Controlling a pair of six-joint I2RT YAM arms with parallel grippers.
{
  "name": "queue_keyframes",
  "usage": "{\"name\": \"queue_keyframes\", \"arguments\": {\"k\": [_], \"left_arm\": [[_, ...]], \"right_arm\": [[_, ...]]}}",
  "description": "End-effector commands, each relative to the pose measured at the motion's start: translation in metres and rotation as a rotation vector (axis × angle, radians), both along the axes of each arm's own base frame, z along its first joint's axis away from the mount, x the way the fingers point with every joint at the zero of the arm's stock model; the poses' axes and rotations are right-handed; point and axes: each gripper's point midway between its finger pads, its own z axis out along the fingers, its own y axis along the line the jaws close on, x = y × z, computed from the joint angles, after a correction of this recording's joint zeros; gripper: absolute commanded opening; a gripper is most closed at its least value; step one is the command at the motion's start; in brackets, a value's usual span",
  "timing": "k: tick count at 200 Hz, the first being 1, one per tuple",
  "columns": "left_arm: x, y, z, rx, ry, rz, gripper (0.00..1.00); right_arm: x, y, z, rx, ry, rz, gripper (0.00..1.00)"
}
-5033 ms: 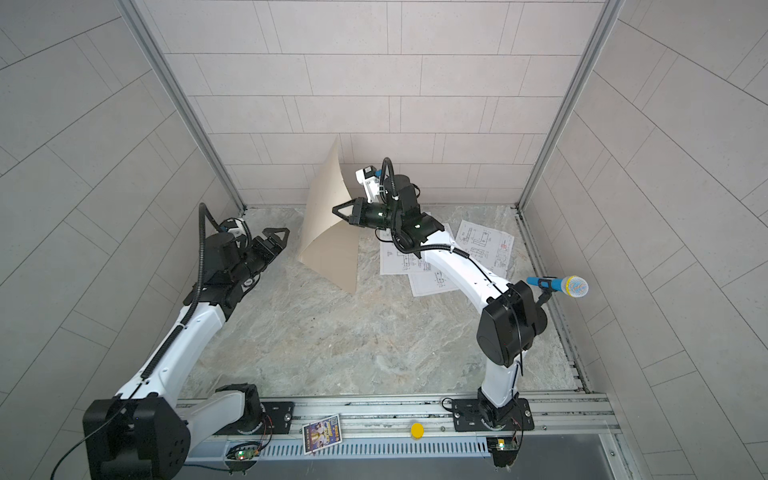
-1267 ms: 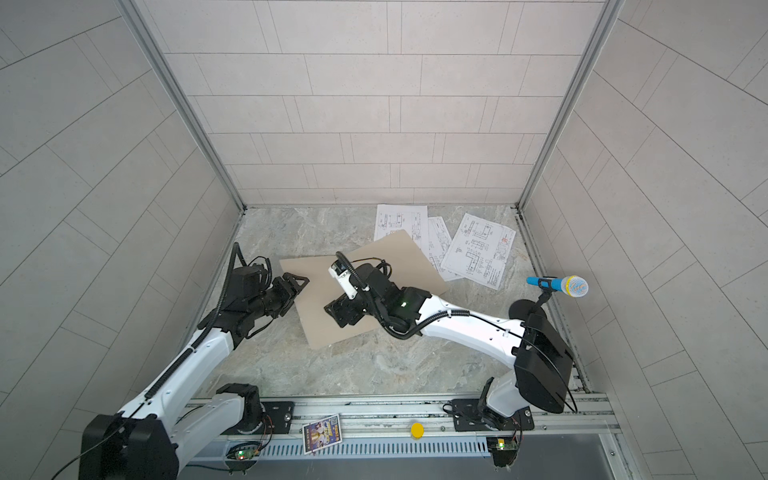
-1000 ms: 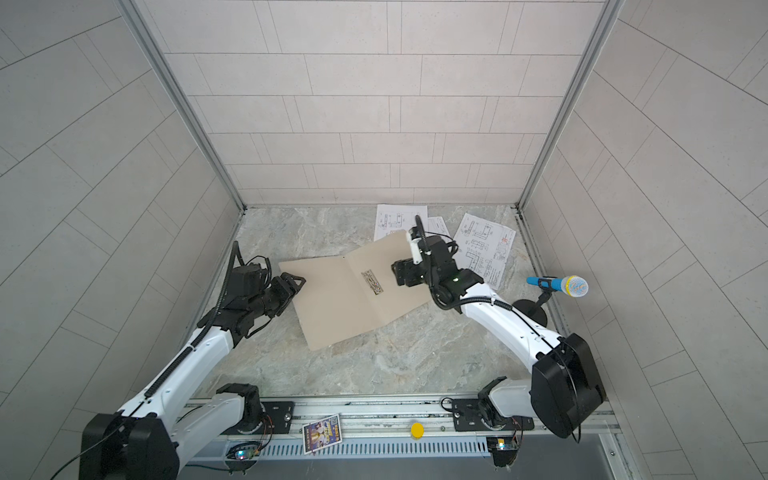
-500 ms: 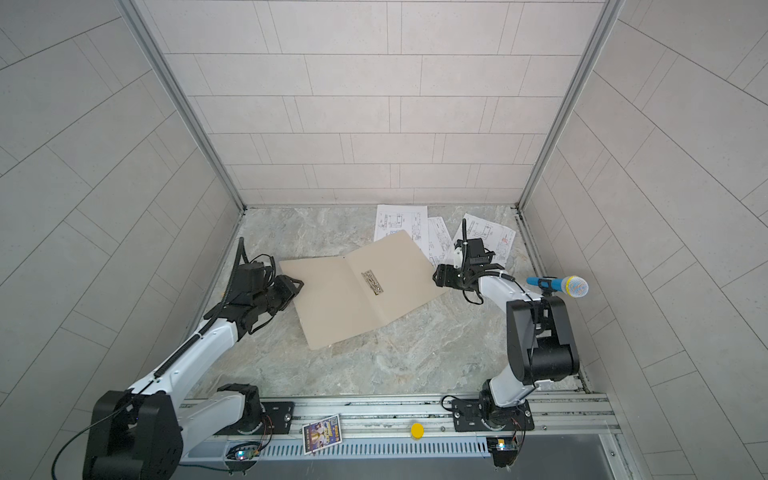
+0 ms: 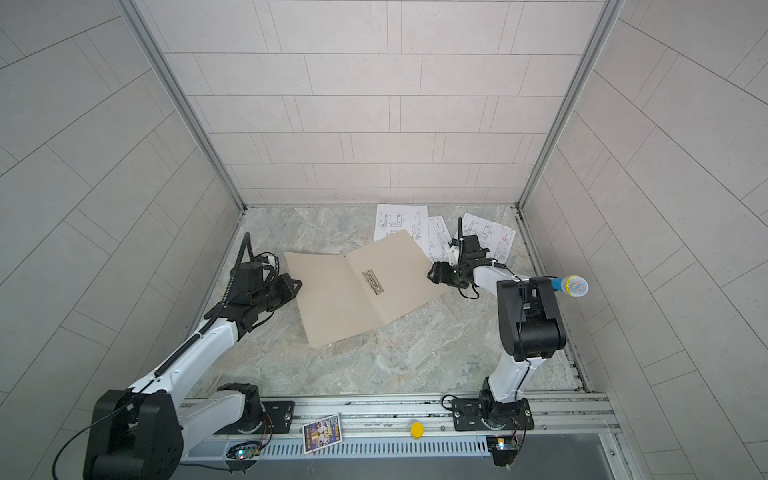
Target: Put the files into the folder
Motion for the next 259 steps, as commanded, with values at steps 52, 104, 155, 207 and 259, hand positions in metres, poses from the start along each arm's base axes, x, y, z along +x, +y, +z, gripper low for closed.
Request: {"name": "queue_keyframes", "arguments": {"k": [52,104,155,207,259], "left_arm": [[0.002,-0.003,0.006,0.015,-0.041,-0.059,0.05],[0.004,-0.005,0.009,-0.004,-0.058,-0.070,0.05],[0.006,-0.009,0.007,-0.027,-0.057,-0.083,0.06],[0.013,-0.014,0.008,-0.048,-0.071,-0.108,0.06],[0.026,-0.022,0.005,-0.076,-0.093,-0.141,0.07]], "right_arm": [[0.006,0.002,-0.009,0.006,0.037,0.013,0.78],[-0.009,0.011,-0.014,0.059,0.067,0.040,0.73],[-0.025,0.015,-0.004,0.089,0.057,0.047,0.68],[-0.046,0.022,0.016,0.161,0.027,0.032,0.64],[-0.081,0.020,0.027,0.178,0.020,-0.017,0.63]]}}
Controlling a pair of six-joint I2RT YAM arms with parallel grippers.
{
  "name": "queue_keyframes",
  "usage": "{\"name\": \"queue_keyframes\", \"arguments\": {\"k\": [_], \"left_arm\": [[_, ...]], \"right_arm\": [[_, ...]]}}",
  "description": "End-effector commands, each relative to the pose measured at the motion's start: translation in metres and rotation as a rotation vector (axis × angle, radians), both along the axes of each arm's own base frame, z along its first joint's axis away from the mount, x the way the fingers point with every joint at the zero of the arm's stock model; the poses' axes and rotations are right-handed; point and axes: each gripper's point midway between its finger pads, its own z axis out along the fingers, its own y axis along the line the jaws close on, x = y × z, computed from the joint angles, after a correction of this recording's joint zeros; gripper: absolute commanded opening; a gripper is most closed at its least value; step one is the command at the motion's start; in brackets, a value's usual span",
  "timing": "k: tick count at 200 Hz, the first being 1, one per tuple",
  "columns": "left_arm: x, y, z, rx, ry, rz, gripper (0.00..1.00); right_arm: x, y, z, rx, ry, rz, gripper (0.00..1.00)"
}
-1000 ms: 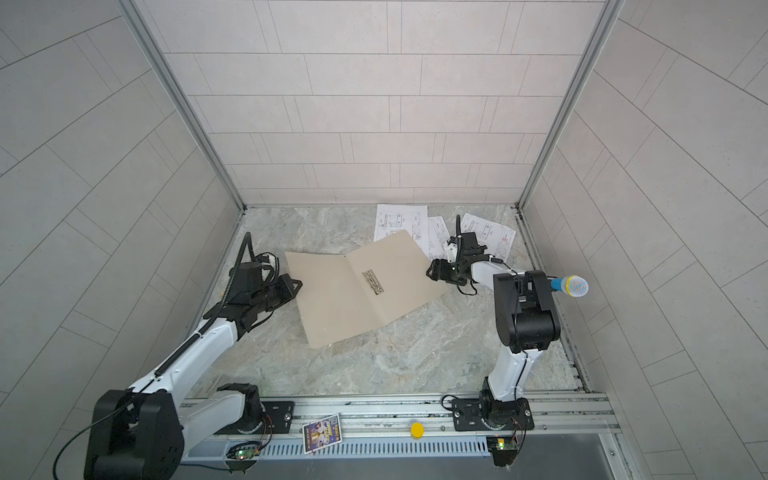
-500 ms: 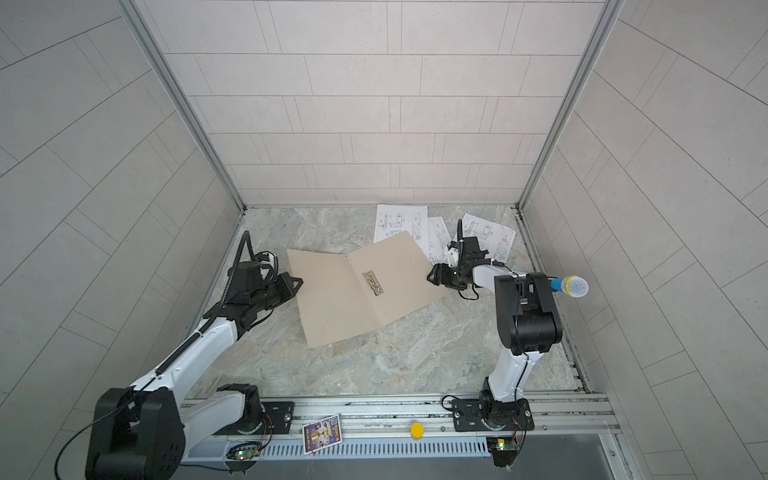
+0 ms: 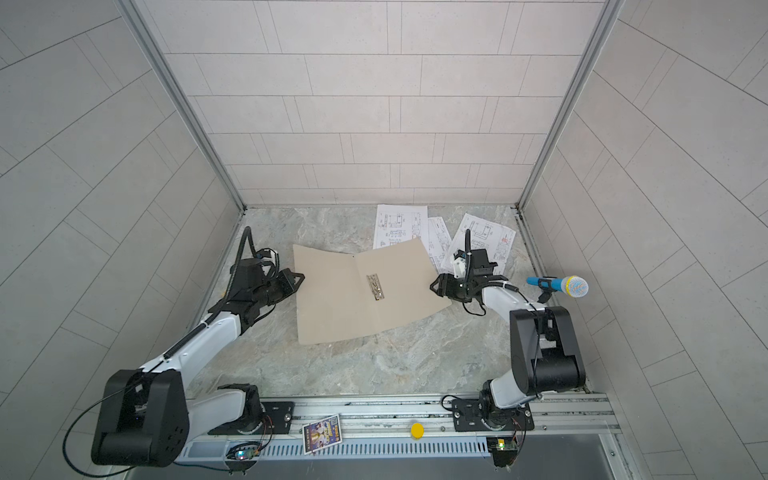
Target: Put the files into the folder
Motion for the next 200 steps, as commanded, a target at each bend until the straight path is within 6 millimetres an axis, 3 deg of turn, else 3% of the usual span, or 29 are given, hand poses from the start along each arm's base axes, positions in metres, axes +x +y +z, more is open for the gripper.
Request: {"name": "queue_keyframes", "arguments": {"k": [1,54,58,108,161,178,182,200], "left_arm": [[0.003,-0.015,0.003,-0.039,-0.014,-0.076,0.07],[0.019,-0.007,-0.011,0.025,0.020,-0.060,0.13],[0.020,-0.006,-0.012,0.031,0.025,-0.055,0.13],[0.028,-0.005,-0.027,0.036,0.062,-0.043,0.18],[0.029,0.006,-0.037,0.100,0.123,-0.016,0.40],[0.027,0.009,-0.040,0.116,0.149,-0.002,0.50],[0.027,0.010,-0.042,0.122,0.157,0.001,0.53],[0.024,0.018,-0.048,0.173,0.213,0.019,0.69]], "right_arm": [[-0.022,0.010,0.005,0.056,0.029,0.003,0.63],[-0.055,0.008,-0.014,-0.004,0.105,-0.015,0.62],[-0.064,0.007,-0.023,-0.012,0.132,-0.018,0.62],[-0.060,-0.005,-0.017,-0.072,0.090,-0.057,0.63],[-0.061,-0.014,-0.014,-0.128,0.092,-0.070,0.65],[-0.063,-0.018,-0.015,-0.147,0.097,-0.081,0.68],[-0.055,-0.018,-0.005,-0.150,0.071,-0.088,0.69],[-0.047,-0.021,0.002,-0.175,0.040,-0.082,0.74]]}}
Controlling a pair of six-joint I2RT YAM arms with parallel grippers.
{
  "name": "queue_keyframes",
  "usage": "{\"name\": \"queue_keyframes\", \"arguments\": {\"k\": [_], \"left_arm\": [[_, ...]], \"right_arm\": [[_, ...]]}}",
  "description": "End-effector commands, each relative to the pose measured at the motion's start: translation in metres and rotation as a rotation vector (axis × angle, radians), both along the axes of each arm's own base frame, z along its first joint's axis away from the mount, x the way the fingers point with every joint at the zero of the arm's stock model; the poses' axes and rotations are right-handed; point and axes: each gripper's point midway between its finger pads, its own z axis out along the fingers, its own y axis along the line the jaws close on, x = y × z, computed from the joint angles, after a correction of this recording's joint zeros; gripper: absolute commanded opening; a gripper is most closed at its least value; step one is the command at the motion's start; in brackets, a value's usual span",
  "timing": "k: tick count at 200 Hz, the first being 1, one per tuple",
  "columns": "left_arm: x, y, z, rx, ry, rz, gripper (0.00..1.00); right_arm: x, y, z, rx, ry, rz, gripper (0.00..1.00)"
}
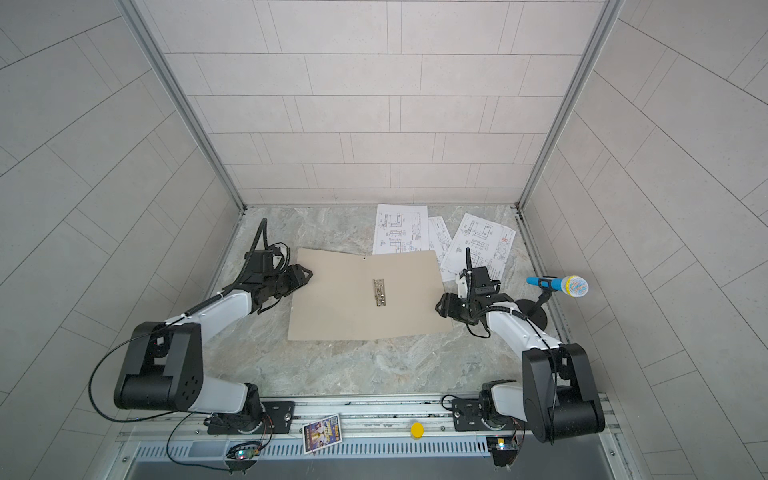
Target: Put the files into the folder
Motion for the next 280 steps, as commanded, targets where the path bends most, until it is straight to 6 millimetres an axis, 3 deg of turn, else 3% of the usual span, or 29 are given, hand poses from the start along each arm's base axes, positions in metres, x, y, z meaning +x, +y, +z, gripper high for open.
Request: {"name": "queue_keyframes", "arguments": {"k": [1,23,53,79,104,134,159,214,280], "left_arm": [[-0.003,0.011,-0.006,0.076,0.071,0.022,0.70],[-0.011,0.033,-0.005,0.224,0.199,0.048,0.85],[0.007,0.032,0.027,0.233,0.124,0.043,0.86],[0.031,0.007,0.048,0.152,0.016,-0.006,0.88],[0.056,-0.028,0.053,0.130,-0.024,-0.100,0.88],[0.095,-0.069,0.046,0.098,-0.031,-0.178,0.88],[0.123,-0.106,0.031,0.043,-0.009,-0.247,0.88],[0.163,-0.159,0.008,0.002,-0.009,-0.317,0.88],[0.181,-0.194,-0.021,-0.040,0.019,-0.343,0.88]], "right_arm": [[0.014,-0.007,0.020,-0.057,-0.062,0.000,0.74],[0.030,-0.008,0.038,-0.077,-0.105,0.010,0.78],[0.066,0.000,0.064,-0.056,-0.215,0.033,0.81],[0.106,0.006,0.077,-0.027,-0.299,0.030,0.81],[0.149,0.013,0.082,0.002,-0.355,0.041,0.81],[0.200,0.016,0.069,0.042,-0.333,0.030,0.79],[0.230,0.023,0.057,0.091,-0.314,0.046,0.77],[0.274,0.016,0.028,0.085,-0.302,0.043,0.77],[0.298,0.025,0.001,0.142,-0.259,0.067,0.76]]}}
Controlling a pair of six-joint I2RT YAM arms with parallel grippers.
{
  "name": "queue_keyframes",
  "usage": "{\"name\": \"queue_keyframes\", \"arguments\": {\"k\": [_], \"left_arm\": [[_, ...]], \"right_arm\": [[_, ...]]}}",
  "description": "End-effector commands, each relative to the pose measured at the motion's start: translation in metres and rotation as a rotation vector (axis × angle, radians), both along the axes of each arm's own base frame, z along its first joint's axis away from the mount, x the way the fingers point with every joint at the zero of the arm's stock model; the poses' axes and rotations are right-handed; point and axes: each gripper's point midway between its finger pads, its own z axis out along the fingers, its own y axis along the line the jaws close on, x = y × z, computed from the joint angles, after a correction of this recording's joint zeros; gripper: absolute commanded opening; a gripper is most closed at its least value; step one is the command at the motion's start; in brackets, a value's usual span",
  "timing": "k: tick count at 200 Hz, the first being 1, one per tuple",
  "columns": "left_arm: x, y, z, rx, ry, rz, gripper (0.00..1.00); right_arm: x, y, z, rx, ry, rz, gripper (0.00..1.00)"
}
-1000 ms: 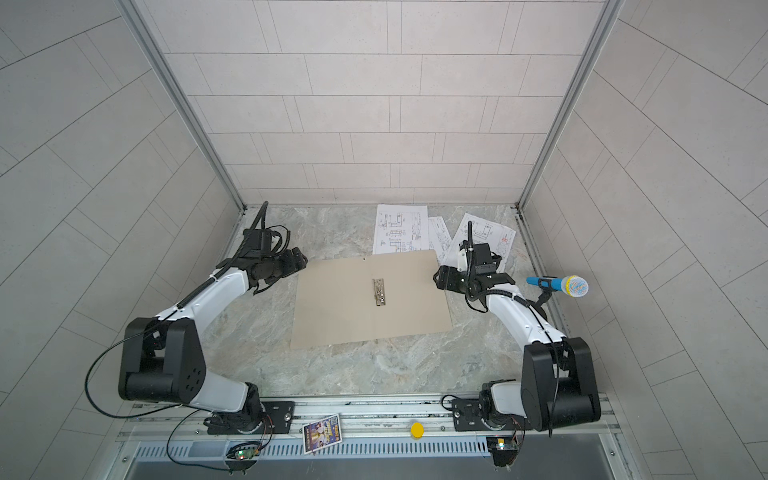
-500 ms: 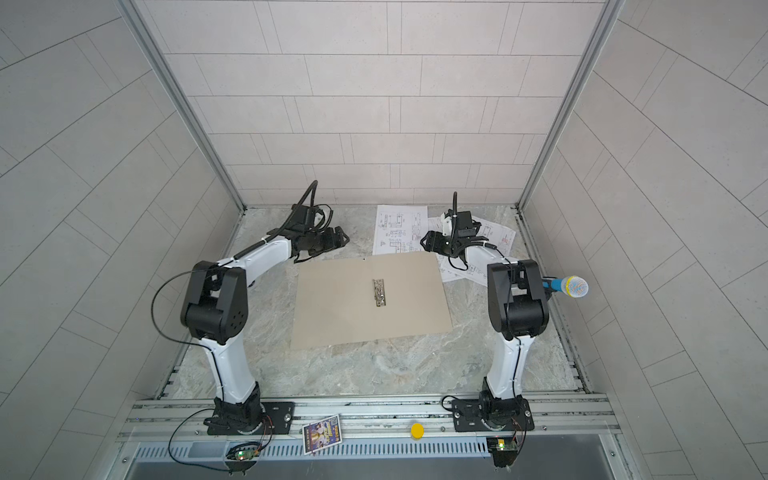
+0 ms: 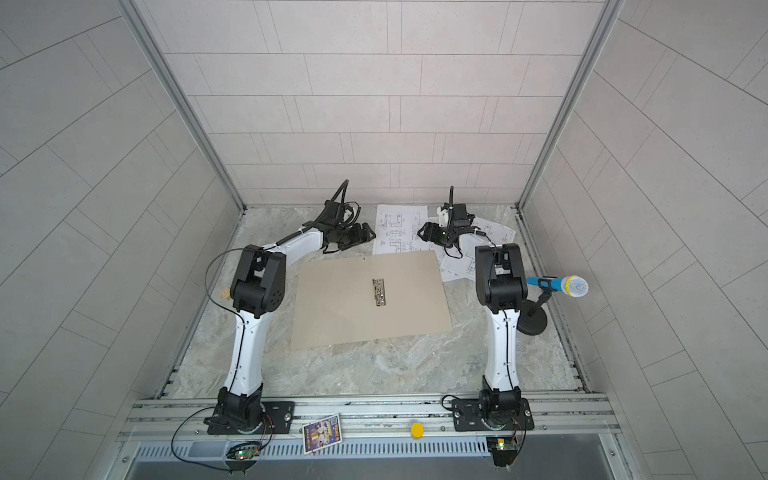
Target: Put the files into the folder
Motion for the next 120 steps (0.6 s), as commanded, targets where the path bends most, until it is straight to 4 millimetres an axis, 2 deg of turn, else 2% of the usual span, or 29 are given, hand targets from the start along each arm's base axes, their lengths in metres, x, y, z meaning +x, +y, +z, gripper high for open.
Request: {"name": "queue_keyframes", "arguments": {"k": [1,35,84,120], "left_arm": [[0.005,-0.014,-0.001,-0.028,0.004,-0.012,0.88],[0.006,-0.023,-0.010,-0.031,0.018,-0.016,0.88],[0.004,-0.023,-0.026,-0.018,0.053,-0.002,0.89],[0.000,-0.035,-0.033,-0.040,0.077,-0.020,0.88]], "right_arm": [[0.001,0.005,-0.010,0.026,0.036,0.019,0.76],[0.003,0.007,-0.018,0.032,0.051,0.027,0.76],[-0.001,0.016,-0.026,0.077,0.085,0.063,0.75],[-0.004,0.027,-0.016,0.159,0.092,0.094,0.74]]}}
